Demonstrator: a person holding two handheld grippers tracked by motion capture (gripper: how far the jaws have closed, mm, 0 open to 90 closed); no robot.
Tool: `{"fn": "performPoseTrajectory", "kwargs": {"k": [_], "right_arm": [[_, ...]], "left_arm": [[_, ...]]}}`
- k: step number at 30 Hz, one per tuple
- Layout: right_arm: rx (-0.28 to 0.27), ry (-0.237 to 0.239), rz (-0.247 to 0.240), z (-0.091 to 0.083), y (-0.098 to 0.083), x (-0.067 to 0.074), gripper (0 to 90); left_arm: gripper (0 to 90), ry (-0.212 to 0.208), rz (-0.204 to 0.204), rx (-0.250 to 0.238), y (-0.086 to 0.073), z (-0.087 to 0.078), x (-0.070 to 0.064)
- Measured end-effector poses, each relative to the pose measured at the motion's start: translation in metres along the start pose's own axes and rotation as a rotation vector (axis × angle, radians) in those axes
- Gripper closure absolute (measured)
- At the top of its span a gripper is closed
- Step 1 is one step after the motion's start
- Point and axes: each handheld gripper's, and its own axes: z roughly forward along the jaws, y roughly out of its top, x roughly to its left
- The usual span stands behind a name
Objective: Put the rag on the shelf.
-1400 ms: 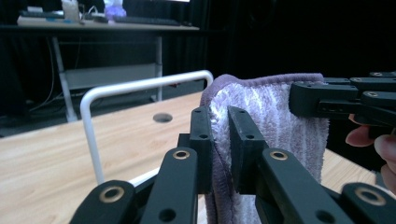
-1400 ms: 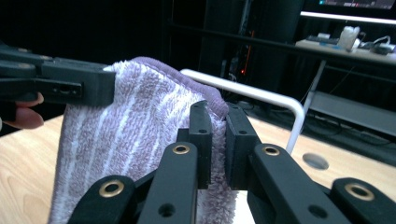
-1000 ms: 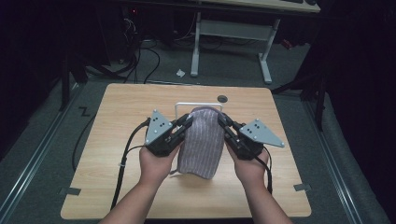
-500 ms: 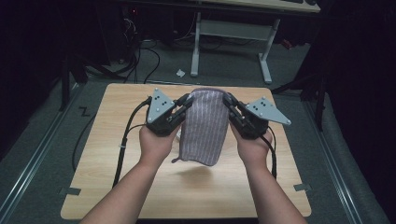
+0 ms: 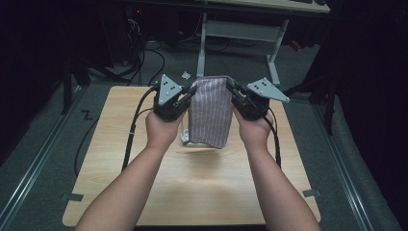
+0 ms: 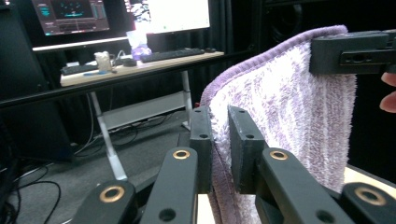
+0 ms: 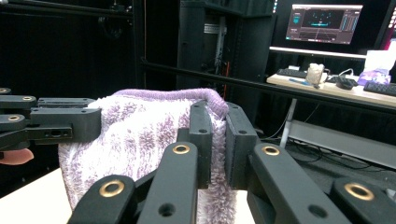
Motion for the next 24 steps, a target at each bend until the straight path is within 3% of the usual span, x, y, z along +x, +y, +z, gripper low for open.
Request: {"fn": "performPoseTrajectory", "kwargs": {"k": [9, 14, 16, 20, 21, 22, 23, 24], "right_arm": [[0.022, 0.008, 0.027, 0.030, 0.004, -0.013, 83.8], [0.055, -0.002, 0.012, 0.055, 0.007, -0.021, 83.7], [0.064, 0.001, 0.016, 0.058, 0.006, -0.023, 83.7], [0.105, -0.014, 0.020, 0.076, -0.001, -0.031, 83.5], [0.116, -0.017, 0.020, 0.079, -0.003, -0.032, 83.4], [0.156, -0.010, 0.025, 0.088, -0.010, -0.037, 83.3], [0.156, -0.010, 0.025, 0.088, -0.010, -0.037, 83.3], [0.170, -0.010, 0.021, 0.091, -0.013, -0.038, 83.3]], "left_arm": [[81.0, 0.029, -0.001, 0.032, 0.008, 0.022, 0.020], [80.6, 0.058, 0.026, 0.048, 0.011, 0.037, 0.034], [80.5, 0.063, 0.012, 0.064, 0.011, 0.044, 0.039], [80.1, 0.073, 0.019, 0.111, 0.005, 0.060, 0.045], [80.1, 0.067, -0.011, 0.132, 0.000, 0.065, 0.047], [79.7, 0.052, -0.068, 0.160, -0.007, 0.071, 0.054], [79.6, 0.052, -0.068, 0.160, -0.007, 0.071, 0.054], [79.6, 0.047, -0.108, 0.178, -0.013, 0.075, 0.057]]}}
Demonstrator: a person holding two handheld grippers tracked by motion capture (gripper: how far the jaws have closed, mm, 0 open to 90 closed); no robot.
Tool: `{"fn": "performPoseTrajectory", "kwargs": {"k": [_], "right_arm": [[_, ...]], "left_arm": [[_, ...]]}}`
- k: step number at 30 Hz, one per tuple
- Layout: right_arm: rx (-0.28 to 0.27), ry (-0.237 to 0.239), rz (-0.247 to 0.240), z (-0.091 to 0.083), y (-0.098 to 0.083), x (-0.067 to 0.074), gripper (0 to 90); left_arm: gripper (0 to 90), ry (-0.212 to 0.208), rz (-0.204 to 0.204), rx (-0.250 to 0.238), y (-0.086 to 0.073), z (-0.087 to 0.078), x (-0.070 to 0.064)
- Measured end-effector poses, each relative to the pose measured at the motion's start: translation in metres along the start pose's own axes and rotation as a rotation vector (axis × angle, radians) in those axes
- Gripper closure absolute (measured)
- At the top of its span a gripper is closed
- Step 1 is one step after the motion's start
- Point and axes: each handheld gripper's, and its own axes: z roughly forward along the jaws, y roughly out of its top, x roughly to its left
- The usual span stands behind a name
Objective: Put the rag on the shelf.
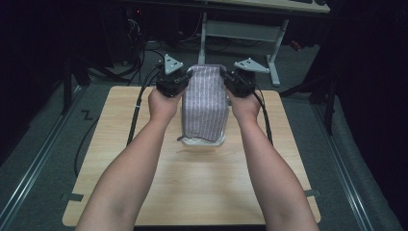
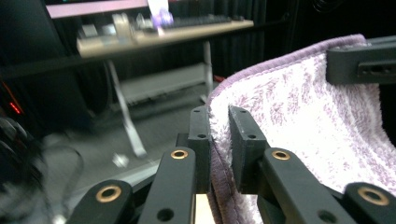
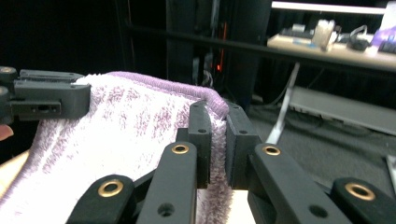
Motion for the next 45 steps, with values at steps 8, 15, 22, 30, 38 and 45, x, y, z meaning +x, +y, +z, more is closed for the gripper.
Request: {"fn": "performPoseTrajectory", "kwargs": {"k": [8, 15, 22, 30, 38, 45], "right_arm": [[0.130, 0.005, 0.008, 0.021, -0.020, -0.004, 80.8], [0.147, 0.004, 0.030, 0.021, -0.025, -0.005, 61.4], [0.136, 0.008, 0.005, 0.015, -0.022, 0.001, 61.4], [0.128, 0.006, -0.013, 0.001, -0.023, 0.006, 61.0], [0.109, 0.003, -0.016, -0.020, -0.025, 0.009, 59.6], [0.094, 0.007, -0.026, -0.036, -0.029, 0.014, 58.7]], "left_arm": [[77.7, -0.022, -0.069, 0.108, -0.022, 0.020, 0.007], [57.9, -0.026, -0.088, 0.106, -0.023, 0.018, 0.004], [56.1, -0.034, -0.050, 0.089, -0.017, 0.009, -0.006], [52.6, -0.038, -0.025, 0.060, -0.014, -0.006, -0.016], [50.4, -0.041, -0.033, 0.046, -0.019, -0.020, -0.020], [50.2, -0.055, -0.032, 0.034, -0.023, -0.036, -0.024]]}}
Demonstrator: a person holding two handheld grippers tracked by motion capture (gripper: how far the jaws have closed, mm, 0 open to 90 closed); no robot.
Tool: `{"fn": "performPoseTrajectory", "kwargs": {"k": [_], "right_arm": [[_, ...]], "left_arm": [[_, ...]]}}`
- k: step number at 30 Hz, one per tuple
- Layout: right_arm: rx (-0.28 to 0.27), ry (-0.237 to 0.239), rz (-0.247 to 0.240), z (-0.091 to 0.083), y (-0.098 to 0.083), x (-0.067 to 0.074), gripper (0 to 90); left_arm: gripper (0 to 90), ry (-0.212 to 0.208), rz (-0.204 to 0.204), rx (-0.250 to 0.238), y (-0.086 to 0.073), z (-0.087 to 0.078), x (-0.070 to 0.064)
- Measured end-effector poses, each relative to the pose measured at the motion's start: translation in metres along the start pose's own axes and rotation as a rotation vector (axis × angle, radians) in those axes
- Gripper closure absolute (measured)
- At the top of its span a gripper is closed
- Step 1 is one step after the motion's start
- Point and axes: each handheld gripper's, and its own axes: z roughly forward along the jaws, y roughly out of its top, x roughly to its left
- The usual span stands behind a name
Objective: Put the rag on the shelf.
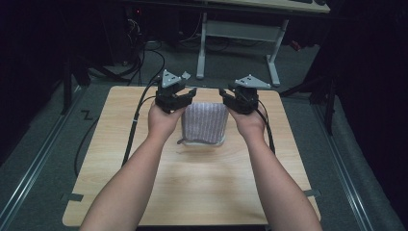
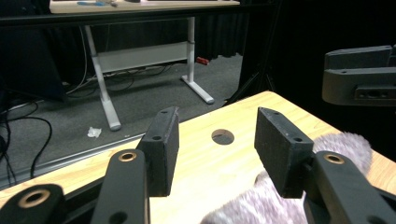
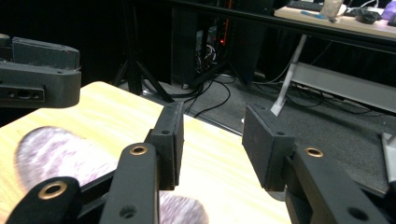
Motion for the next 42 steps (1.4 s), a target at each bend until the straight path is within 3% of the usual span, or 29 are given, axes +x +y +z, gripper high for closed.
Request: {"fn": "performPoseTrajectory", "kwargs": {"k": [12, 19, 24, 27, 33, 37, 42], "right_arm": [[-0.015, 0.000, -0.026, -0.030, -0.021, 0.009, 56.9], [-0.013, 0.002, -0.041, -0.044, -0.033, 0.010, 55.2], [0.029, 0.012, -0.051, -0.043, -0.042, 0.011, 52.6], [0.027, 0.014, -0.055, -0.043, -0.050, 0.012, 52.1], [0.079, 0.020, -0.051, -0.039, -0.072, 0.012, 50.1], [0.111, 0.023, -0.049, -0.036, -0.093, 0.014, 51.6], [0.150, 0.031, -0.045, -0.038, -0.123, 0.018, 52.0]], "left_arm": [[47.7, -0.025, 0.003, -0.044, -0.017, -0.034, -0.005], [45.4, -0.029, 0.003, -0.027, -0.033, -0.042, -0.004], [44.1, -0.028, -0.009, 0.003, -0.044, -0.042, 0.000], [43.0, -0.036, -0.016, 0.017, -0.054, -0.042, 0.001], [41.7, -0.054, -0.020, 0.050, -0.086, -0.041, -0.003], [41.4, -0.066, -0.040, 0.110, -0.117, -0.036, -0.003], [40.8, -0.081, -0.025, 0.203, -0.156, -0.039, -0.007]]}}
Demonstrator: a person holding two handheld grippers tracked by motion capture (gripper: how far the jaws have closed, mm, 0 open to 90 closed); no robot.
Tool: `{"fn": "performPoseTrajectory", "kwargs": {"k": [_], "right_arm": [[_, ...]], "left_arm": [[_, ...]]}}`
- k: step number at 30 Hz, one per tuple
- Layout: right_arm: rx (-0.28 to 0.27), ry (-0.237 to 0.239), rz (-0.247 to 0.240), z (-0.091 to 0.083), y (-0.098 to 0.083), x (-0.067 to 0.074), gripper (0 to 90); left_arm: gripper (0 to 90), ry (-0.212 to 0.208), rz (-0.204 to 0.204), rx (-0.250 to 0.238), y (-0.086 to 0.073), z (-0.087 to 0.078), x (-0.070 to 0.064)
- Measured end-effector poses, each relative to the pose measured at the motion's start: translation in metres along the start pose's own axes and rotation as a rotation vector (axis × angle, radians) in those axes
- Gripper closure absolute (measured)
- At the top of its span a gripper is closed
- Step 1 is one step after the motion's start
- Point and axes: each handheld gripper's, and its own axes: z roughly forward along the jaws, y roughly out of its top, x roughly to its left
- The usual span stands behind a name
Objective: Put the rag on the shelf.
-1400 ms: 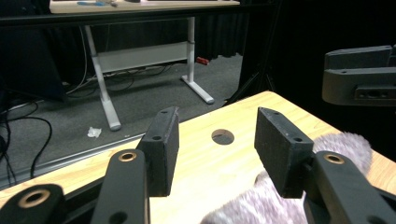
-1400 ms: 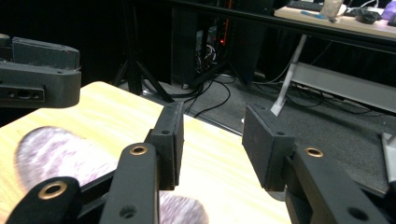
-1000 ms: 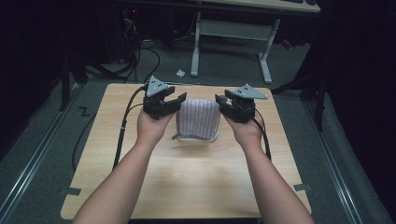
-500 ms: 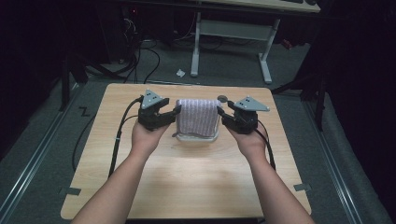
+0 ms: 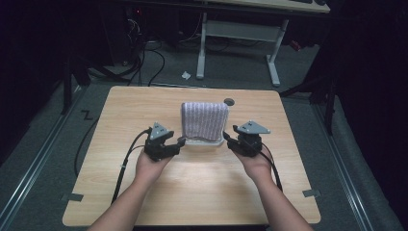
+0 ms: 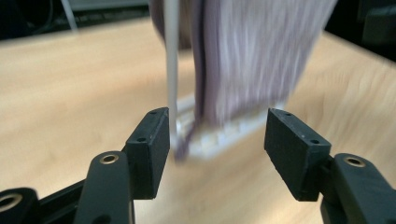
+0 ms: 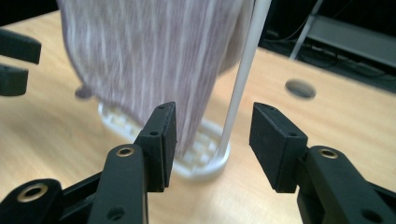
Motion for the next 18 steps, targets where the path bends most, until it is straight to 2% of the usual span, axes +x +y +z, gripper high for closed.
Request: {"fn": "performPoseTrajectory", "kwargs": {"k": [1, 2, 3, 4, 5, 6, 7, 8, 9, 10, 11, 12, 13, 15, 16, 18], "right_arm": [[0.027, 0.014, 0.019, -0.001, -0.014, 0.001, 50.2], [0.027, 0.014, 0.019, -0.001, -0.014, 0.001, 50.2], [0.061, 0.017, 0.040, -0.007, -0.035, 0.004, 49.1], [0.061, 0.017, 0.040, -0.007, -0.035, 0.004, 49.1], [0.073, 0.007, 0.041, -0.010, -0.044, 0.005, 49.9], [0.077, -0.018, 0.069, -0.027, -0.073, 0.009, 49.8], [0.077, -0.018, 0.069, -0.027, -0.073, 0.009, 49.8], [0.066, -0.025, 0.069, -0.034, -0.085, 0.011, 49.5], [0.143, -0.035, 0.037, -0.045, -0.101, 0.016, 45.9], [0.143, -0.035, 0.037, -0.045, -0.101, 0.016, 45.9], [0.130, -0.052, 0.018, -0.049, -0.102, 0.017, 47.1], [0.101, -0.078, 0.005, -0.054, -0.104, 0.016, 47.8], [0.109, -0.080, 0.030, -0.054, -0.104, 0.015, 46.7], [0.114, -0.069, 0.066, -0.052, -0.103, 0.013, 46.2], [0.111, -0.069, 0.070, -0.050, -0.102, 0.013, 45.8], [0.108, -0.066, 0.062, -0.049, -0.100, 0.017, 45.4]], "left_arm": [[40.8, -0.005, 0.008, 0.023, -0.009, -0.001, -0.001], [40.8, 0.000, 0.021, 0.054, -0.018, -0.003, -0.001], [40.4, 0.007, 0.037, 0.085, -0.029, -0.008, -0.002], [40.4, 0.008, 0.039, 0.098, -0.036, -0.013, -0.002], [40.4, 0.006, 0.041, 0.117, -0.047, -0.023, -0.003], [38.5, 0.009, 0.056, 0.130, -0.056, -0.032, -0.004], [38.5, 0.018, 0.070, 0.132, -0.064, -0.038, -0.006], [38.1, 0.037, 0.080, 0.130, -0.079, -0.048, -0.007], [41.0, 0.018, 0.034, 0.161, -0.084, -0.054, -0.005], [38.4, 0.018, 0.034, 0.161, -0.084, -0.054, -0.005], [38.4, -0.002, 0.031, 0.133, -0.079, -0.059, -0.004], [38.0, 0.007, 0.034, 0.098, -0.076, -0.062, -0.003], [38.8, 0.007, 0.018, 0.084, -0.075, -0.063, -0.001], [38.5, -0.031, -0.057, 0.076, -0.076, -0.061, 0.005], [38.5, -0.039, -0.064, 0.088, -0.078, -0.060, 0.006], [37.9, -0.033, -0.026, 0.122, -0.080, -0.056, 0.003]]}}
